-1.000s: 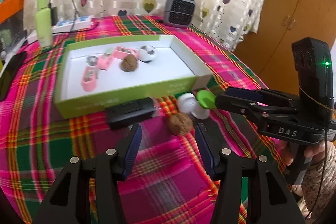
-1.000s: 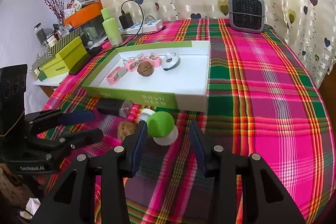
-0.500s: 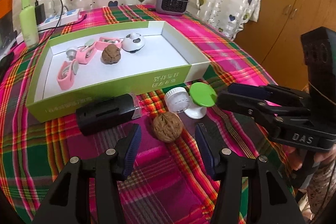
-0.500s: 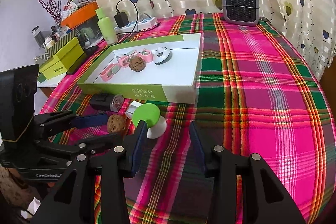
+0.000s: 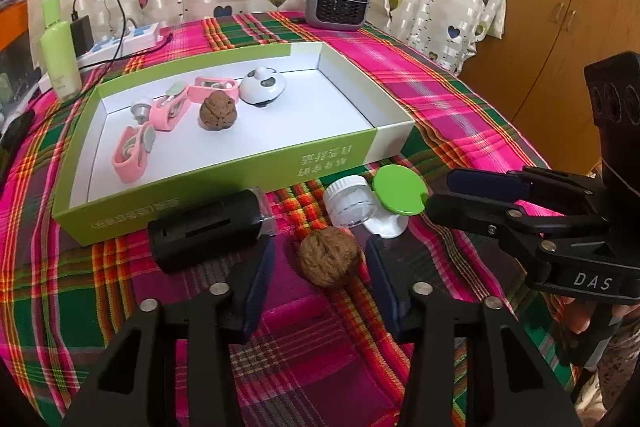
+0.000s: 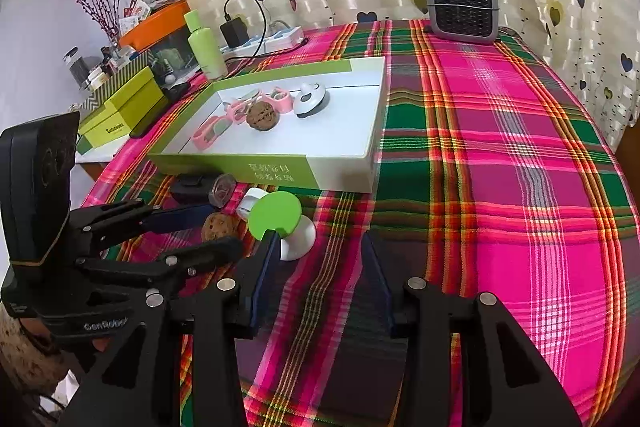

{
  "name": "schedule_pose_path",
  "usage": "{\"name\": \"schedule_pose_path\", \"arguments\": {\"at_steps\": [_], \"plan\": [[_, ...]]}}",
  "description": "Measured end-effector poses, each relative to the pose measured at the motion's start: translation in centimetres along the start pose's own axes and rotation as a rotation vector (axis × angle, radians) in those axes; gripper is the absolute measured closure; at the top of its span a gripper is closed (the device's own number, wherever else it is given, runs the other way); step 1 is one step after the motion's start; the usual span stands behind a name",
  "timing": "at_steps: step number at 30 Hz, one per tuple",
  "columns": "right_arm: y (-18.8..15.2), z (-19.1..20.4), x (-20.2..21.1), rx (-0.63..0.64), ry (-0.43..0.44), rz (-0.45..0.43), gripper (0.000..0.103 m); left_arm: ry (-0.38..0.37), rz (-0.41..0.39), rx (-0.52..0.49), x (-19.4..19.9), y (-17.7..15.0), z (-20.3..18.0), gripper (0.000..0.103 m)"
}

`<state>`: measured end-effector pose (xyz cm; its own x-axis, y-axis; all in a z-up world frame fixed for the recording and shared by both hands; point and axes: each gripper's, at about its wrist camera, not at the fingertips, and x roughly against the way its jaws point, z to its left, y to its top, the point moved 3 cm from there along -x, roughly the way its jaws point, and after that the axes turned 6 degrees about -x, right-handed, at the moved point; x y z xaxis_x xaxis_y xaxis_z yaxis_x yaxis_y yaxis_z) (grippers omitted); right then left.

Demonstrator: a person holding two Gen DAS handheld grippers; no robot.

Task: Organize objects
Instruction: 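Grasp the second walnut with the left tool while the right tool grasps the green-capped white item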

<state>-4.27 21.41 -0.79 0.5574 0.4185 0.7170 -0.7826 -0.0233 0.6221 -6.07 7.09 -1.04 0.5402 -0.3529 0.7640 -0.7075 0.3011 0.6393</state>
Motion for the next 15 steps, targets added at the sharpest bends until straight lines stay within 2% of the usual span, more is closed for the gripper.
{"name": "schedule_pose_path", "arguments": {"at_steps": [4, 15], "plan": [[-0.1, 0.3, -0.1, 0.018, 0.015, 0.008, 0.060, 0.003, -0.003, 0.018, 0.1, 0.0, 0.5, 0.074], [0.1, 2.1, -1.4, 0.104, 0.020, 0.024, 0.060, 0.010, -0.003, 0.032, 0.7, -0.8, 0.9, 0.074]]}}
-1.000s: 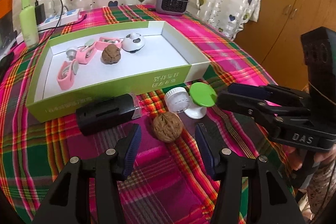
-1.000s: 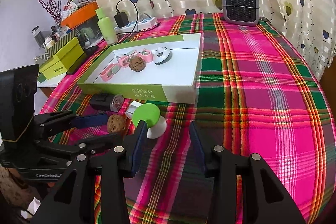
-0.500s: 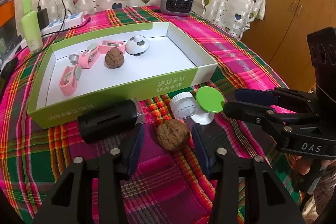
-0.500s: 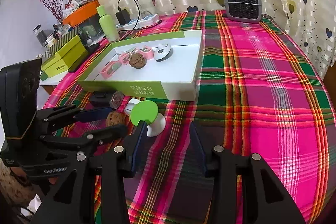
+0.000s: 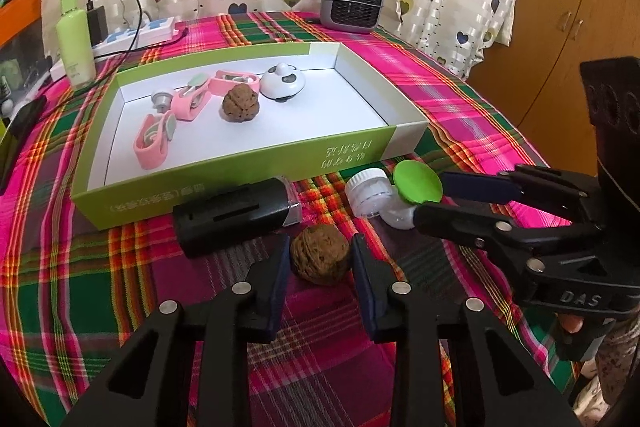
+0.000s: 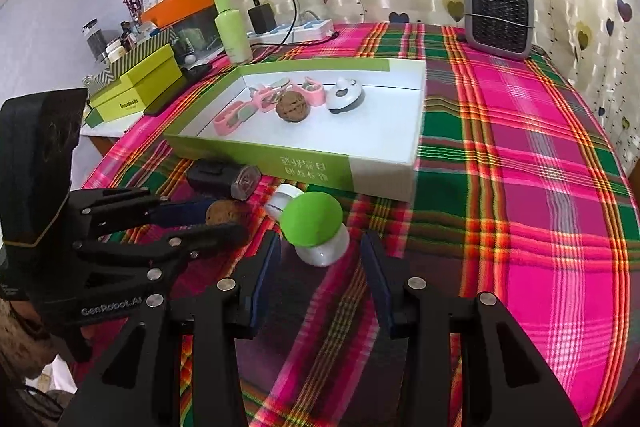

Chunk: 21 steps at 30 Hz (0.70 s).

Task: Organize objects
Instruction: 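Grasp the second walnut with the left tool while the right tool grasps the green-capped white item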

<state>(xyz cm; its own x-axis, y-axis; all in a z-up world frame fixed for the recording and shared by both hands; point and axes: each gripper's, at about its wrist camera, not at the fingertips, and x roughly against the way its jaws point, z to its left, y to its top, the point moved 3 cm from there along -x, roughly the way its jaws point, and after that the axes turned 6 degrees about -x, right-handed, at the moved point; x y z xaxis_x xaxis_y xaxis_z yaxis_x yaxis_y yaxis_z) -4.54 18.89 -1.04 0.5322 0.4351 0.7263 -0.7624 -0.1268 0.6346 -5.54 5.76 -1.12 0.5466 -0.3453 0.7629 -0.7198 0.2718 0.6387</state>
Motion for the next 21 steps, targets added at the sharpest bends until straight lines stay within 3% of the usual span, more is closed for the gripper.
{"name": "schedule_pose_path", "arguments": {"at_steps": [15, 21], "plan": [[0.9, 0.5, -1.1, 0.025, -0.002, -0.013, 0.060, -0.004, -0.003, 0.011, 0.1, -0.2, 0.4, 0.074], [1.1, 0.4, -1.1, 0.015, -0.001, -0.021, 0.060, -0.016, -0.002, 0.007, 0.1, 0.2, 0.1, 0.067]]}}
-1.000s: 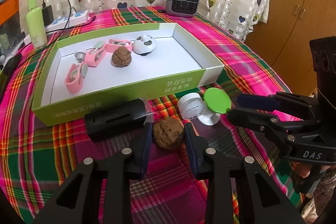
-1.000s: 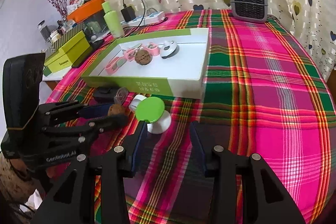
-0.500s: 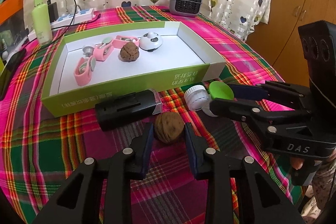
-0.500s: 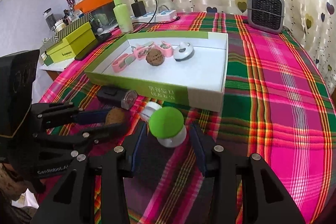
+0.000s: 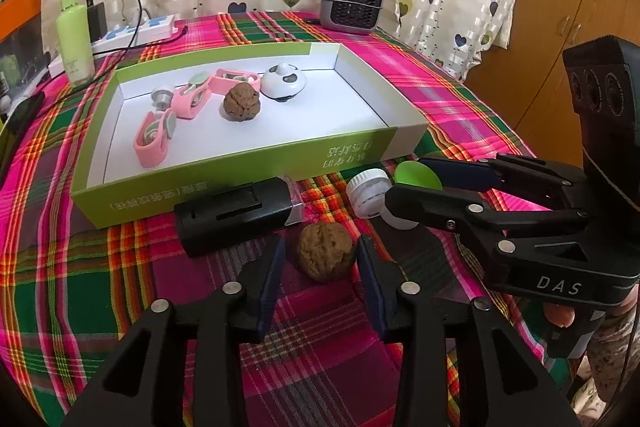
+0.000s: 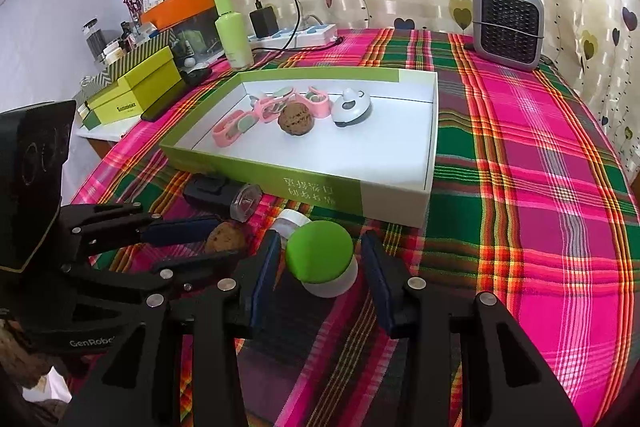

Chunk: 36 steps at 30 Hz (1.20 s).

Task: Organize objects
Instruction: 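Grasp the second walnut with the left tool while the right tool grasps the green-capped white item, then carry the walnut and green-capped item into the box and open both tools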

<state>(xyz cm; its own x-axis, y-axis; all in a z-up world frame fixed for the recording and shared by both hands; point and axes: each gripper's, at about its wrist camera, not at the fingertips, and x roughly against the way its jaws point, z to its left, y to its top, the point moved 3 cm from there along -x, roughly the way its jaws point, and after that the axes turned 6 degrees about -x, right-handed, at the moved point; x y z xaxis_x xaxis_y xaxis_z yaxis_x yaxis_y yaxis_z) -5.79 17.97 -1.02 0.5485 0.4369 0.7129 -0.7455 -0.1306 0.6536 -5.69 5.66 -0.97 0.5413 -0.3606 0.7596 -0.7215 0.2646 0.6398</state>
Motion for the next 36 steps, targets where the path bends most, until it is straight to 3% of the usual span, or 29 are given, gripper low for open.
{"name": "schedule_pose_path", "arguments": {"at_steps": [4, 13, 19, 36], "plan": [[0.0, 0.2, 0.2, 0.010, 0.001, -0.012, 0.069, -0.001, 0.001, 0.003, 0.0, 0.0, 0.0, 0.067], [0.0, -0.1, 0.5, -0.003, 0.003, -0.022, 0.069, 0.013, 0.004, 0.004, -0.1, -0.1, -0.2, 0.067], [-0.2, -0.2, 0.8, -0.008, 0.010, -0.023, 0.069, 0.023, 0.000, 0.007, 0.1, -0.2, 0.1, 0.076], [0.1, -0.1, 2.2, -0.027, 0.034, -0.049, 0.069, 0.022, -0.024, 0.009, 1.3, 0.3, 0.3, 0.076]]}}
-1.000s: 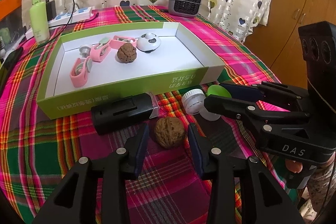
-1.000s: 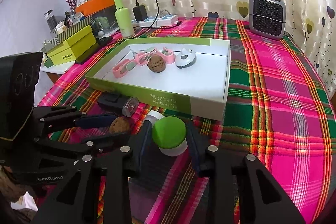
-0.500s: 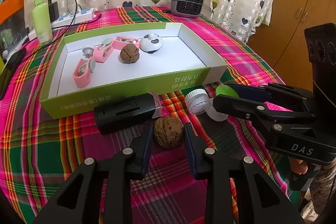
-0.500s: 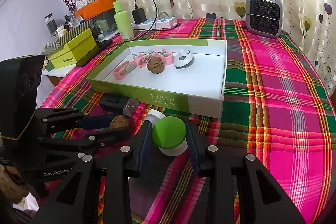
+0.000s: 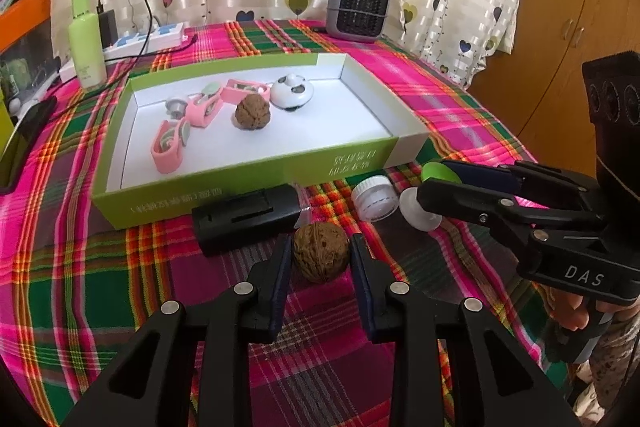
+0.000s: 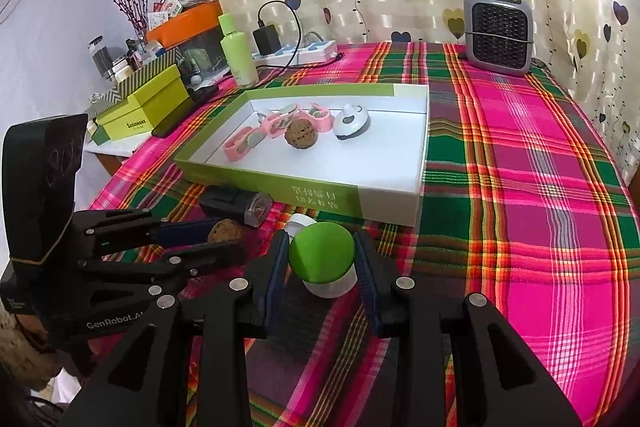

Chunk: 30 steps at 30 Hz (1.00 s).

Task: Organize objects
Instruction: 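Carry the walnut and green-capped item into the box and open both tools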

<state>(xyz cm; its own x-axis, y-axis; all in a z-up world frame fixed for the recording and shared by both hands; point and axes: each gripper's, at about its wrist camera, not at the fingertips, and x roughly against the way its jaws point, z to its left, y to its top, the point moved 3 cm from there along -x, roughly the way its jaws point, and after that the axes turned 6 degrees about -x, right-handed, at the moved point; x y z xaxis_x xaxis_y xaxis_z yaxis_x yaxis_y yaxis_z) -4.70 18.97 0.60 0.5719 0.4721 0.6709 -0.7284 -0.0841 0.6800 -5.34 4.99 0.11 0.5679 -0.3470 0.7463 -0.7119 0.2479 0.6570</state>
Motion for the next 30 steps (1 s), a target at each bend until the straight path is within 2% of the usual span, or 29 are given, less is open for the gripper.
{"name": "schedule_pose_path", "arguments": {"at_steps": [14, 30], "plan": [[3.2, 0.6, 1.4, 0.009, 0.014, -0.052, 0.069, 0.019, -0.048, -0.009, 1.5, 3.0, 1.5, 0.076], [7.0, -0.2, -2.7, -0.026, 0.030, -0.029, 0.069, 0.055, -0.039, 0.045, -1.0, 5.7, 5.4, 0.076]]}}
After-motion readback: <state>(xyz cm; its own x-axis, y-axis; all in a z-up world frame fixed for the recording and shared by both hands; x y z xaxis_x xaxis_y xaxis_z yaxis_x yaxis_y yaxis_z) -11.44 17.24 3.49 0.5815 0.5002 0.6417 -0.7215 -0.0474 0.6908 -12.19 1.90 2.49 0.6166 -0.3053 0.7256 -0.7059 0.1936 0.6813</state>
